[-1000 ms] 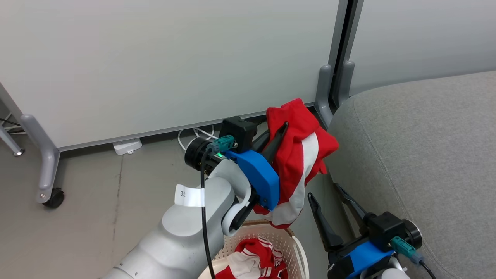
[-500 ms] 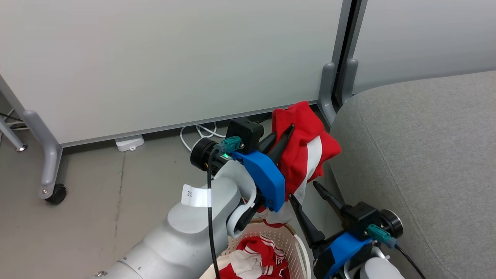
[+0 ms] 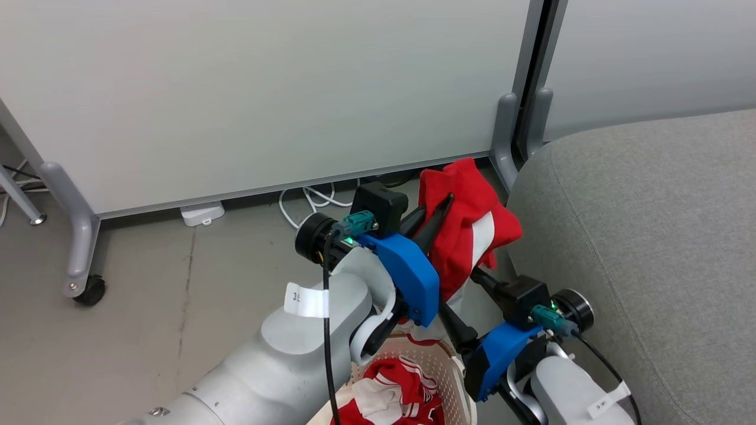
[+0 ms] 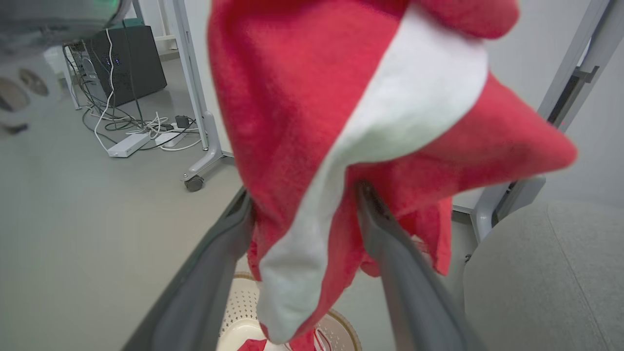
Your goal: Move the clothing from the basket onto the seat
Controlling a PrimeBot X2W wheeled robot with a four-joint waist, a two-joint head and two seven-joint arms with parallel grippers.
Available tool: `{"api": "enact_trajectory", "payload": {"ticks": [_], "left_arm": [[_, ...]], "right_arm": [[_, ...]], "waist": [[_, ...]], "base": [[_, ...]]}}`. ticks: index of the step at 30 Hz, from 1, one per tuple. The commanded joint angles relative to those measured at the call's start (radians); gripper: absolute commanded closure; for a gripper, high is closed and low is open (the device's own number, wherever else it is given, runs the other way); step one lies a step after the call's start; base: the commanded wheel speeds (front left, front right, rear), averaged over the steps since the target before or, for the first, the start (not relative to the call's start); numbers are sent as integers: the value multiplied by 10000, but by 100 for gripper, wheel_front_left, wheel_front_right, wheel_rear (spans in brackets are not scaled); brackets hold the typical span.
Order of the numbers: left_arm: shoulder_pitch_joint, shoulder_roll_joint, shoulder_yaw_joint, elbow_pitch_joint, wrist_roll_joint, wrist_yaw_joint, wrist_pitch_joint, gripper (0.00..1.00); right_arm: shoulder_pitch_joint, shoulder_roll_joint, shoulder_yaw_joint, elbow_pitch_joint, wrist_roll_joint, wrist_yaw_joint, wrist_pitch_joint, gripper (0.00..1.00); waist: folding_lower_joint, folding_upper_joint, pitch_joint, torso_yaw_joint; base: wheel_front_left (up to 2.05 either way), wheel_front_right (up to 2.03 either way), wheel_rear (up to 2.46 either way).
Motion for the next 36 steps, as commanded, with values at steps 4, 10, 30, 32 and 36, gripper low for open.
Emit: {"api": "enact_trajectory", "payload": {"ticks": [4,10,30,32,36], "left_arm": [[-250,1,-207,50,-177,64,-104,100],[-357,3,-423,73,-401,92,-179,100],[-486,3,-825,305,-952,129,-404,100],[-471,3,-852,325,-994,137,-419,100],[-471,4,-900,337,-1071,137,-408,100]], "right_arm": [[-570,-19,84,542,232,1,-36,0],[-1020,-19,313,1061,469,1,-123,0],[-1208,-19,834,1639,1160,1,-357,100],[-1211,-19,860,1642,1134,1,-372,100],[-1197,-19,871,1660,1046,1,-383,100]], "waist": [[-1,0,6,8],[-1,0,10,22],[-1,0,-65,-84],[-1,0,-87,-92],[-1,0,-105,-121]], "base": [[0,0,0],[0,0,0],[0,0,0],[0,0,0],[0,0,0]]}}
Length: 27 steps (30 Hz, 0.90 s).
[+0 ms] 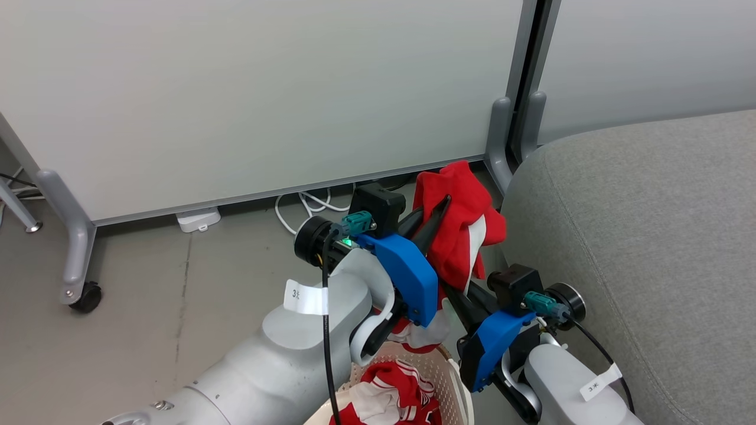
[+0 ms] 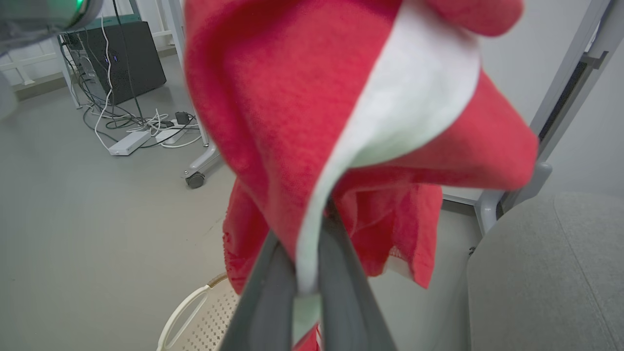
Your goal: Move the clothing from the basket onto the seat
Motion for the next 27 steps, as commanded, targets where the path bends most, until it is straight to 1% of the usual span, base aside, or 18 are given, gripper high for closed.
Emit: {"api": "enact_trajectory", "payload": {"ticks": [1,3,4,5,6,7,8,9,10,18,23,27], "left_arm": [[-156,7,-34,29,-59,25,-59,100],[-164,8,-53,36,-96,39,-70,98],[-158,7,-62,30,-94,40,-75,77],[-153,7,-73,23,-87,40,-80,72],[-153,7,-73,23,-87,40,-80,72],[-150,7,-83,21,-102,46,-67,53],[-150,8,-93,22,-109,49,-73,24],[-155,8,-103,27,-113,51,-78,2],[-163,8,-114,35,-104,52,-81,0],[-206,8,-171,59,-17,104,-154,0],[-172,8,-128,89,78,115,-242,0],[107,7,29,15,310,-67,-309,0]], "right_arm": [[-117,-19,12,34,-52,1,-59,100],[-127,-19,2,45,-82,1,-57,100],[-127,-19,7,48,-89,1,-59,100],[-129,-19,17,54,-88,1,-61,100],[-129,-19,17,54,-88,1,-61,100],[-147,-19,37,59,-143,1,-61,100],[-161,-19,49,53,-159,1,-62,100],[-167,-19,54,39,-185,1,-63,100],[-166,-19,61,21,-192,1,-64,100],[-88,-19,24,-116,-314,1,-67,100],[-18,-19,-211,-250,-424,1,-66,100],[104,-17,-399,-394,-517,1,-63,100]], "waist": [[0,-1,2,-14],[0,-1,7,-29],[0,-1,9,-37],[0,-1,11,-48],[0,-1,11,-48],[0,-1,14,-60],[0,-1,18,-70],[0,-1,20,-79],[0,-1,20,-85],[0,-1,12,-105],[0,-1,11,-84],[0,-1,16,-48]], "base": [[0,0,0],[0,0,0],[0,0,0],[0,0,0],[0,0,0],[0,0,0],[0,0,0],[0,0,0],[0,0,0],[0,0,0],[0,0,0],[0,0,0]]}}
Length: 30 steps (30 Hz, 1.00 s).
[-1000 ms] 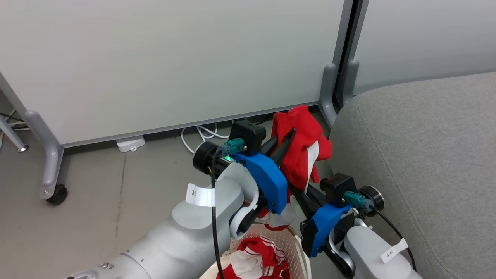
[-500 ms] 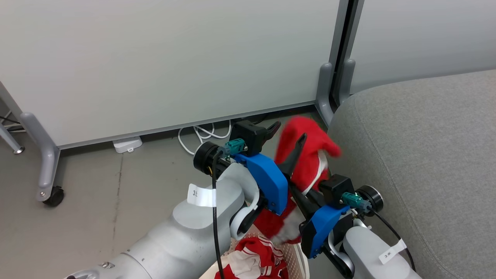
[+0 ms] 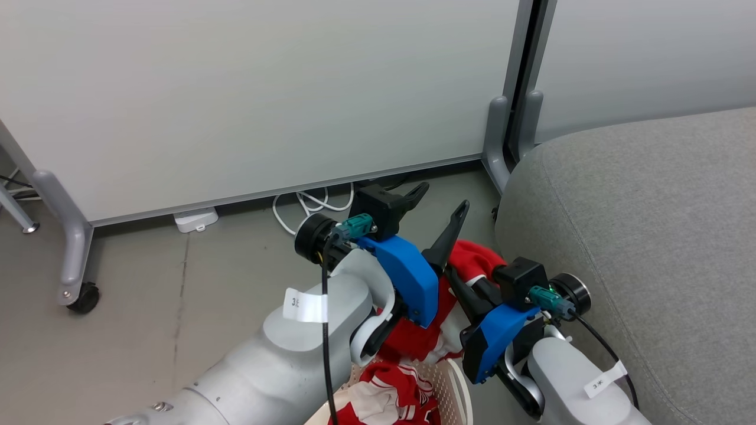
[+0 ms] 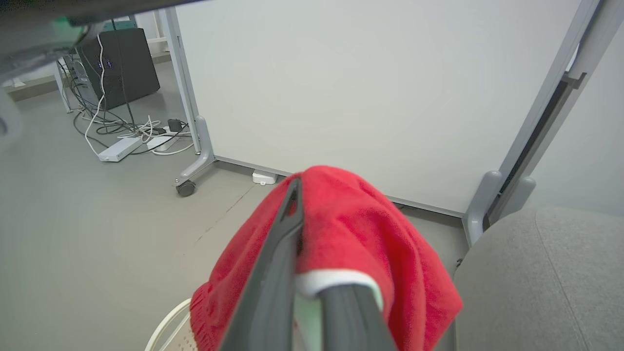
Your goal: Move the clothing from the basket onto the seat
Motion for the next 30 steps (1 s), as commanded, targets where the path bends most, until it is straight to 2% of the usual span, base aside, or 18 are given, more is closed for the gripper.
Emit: {"api": "enact_trajectory", "payload": {"ticks": [1,8,20,25,30], "left_arm": [[136,10,175,-54,130,-43,-64,0],[1159,344,1919,-1079,1809,-125,-64,0],[4434,1081,4990,-3195,4753,-364,-59,0],[5687,1144,6066,-3519,5632,-555,-58,0],[6461,953,6909,-3486,6290,-811,-60,0]], "right_arm": [[119,-15,-37,-89,-36,1,-39,100],[296,-15,-322,-309,-310,1,-38,100],[417,-15,-497,-539,-542,1,-38,100],[453,-17,-614,-532,-658,1,-38,100],[518,-15,-751,-622,-743,1,-38,100]], "waist": [[1,0,7,20],[1,0,64,97],[1,0,143,61],[1,0,142,39],[1,0,144,31]], "base": [[0,0,0],[0,0,0],[0,0,0],[0,0,0],[0,0,0]]}}
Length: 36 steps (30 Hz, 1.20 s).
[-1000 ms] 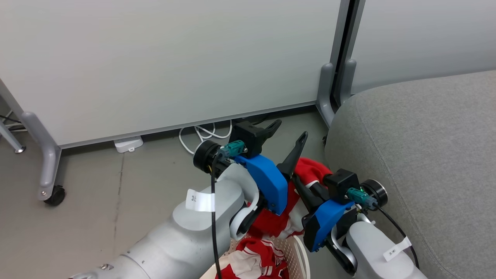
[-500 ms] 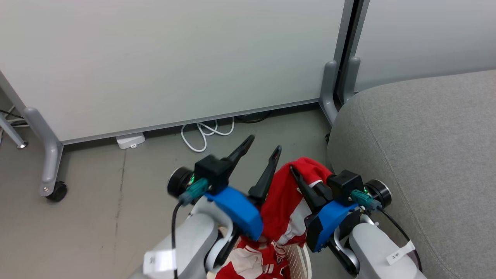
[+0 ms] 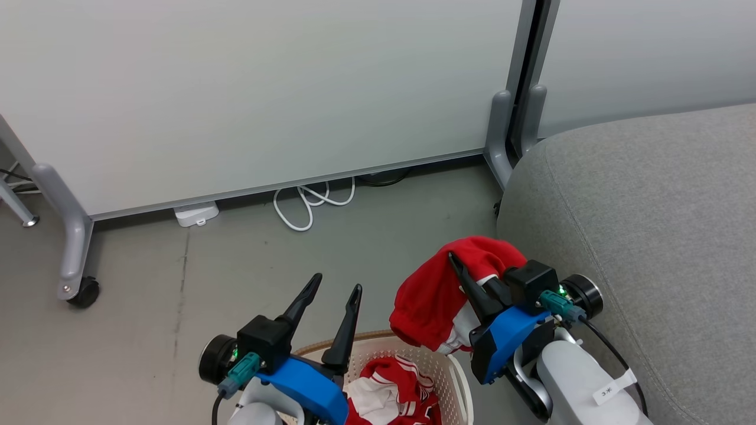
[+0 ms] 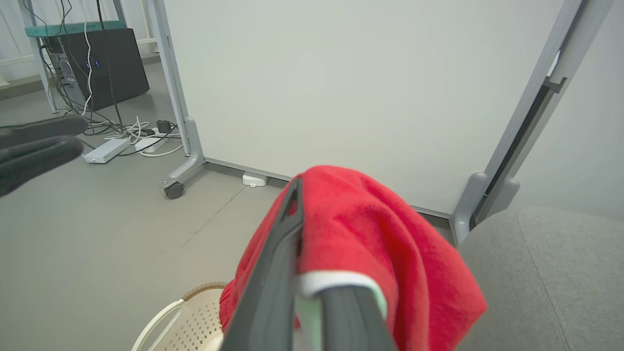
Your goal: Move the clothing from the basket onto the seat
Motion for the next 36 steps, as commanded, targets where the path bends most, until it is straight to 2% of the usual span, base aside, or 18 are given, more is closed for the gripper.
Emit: {"api": "enact_trajectory", "payload": {"ticks": [1,7,18,24,36], "left_arm": [[165,-50,195,-2,164,-79,-29,0],[451,-322,892,-10,748,-339,-30,0],[565,-679,1429,133,1336,-610,-30,0],[449,-760,1527,162,1499,-665,-30,0],[338,-839,1535,142,1556,-675,-30,0]], "right_arm": [[132,-15,-26,-78,-44,1,-36,100],[222,-17,-29,-189,-100,1,-37,100],[193,-17,22,-235,-133,1,-37,100],[115,-17,-34,-322,-168,1,-37,100],[81,-15,-88,-388,-99,1,-37,100]], "waist": [[0,0,5,-13],[0,0,26,-57],[0,0,70,-321],[0,0,160,-871],[0,0,327,-2415]], "base": [[0,0,0],[0,0,0],[0,0,0],[0,0,0],[0,0,0]]}}
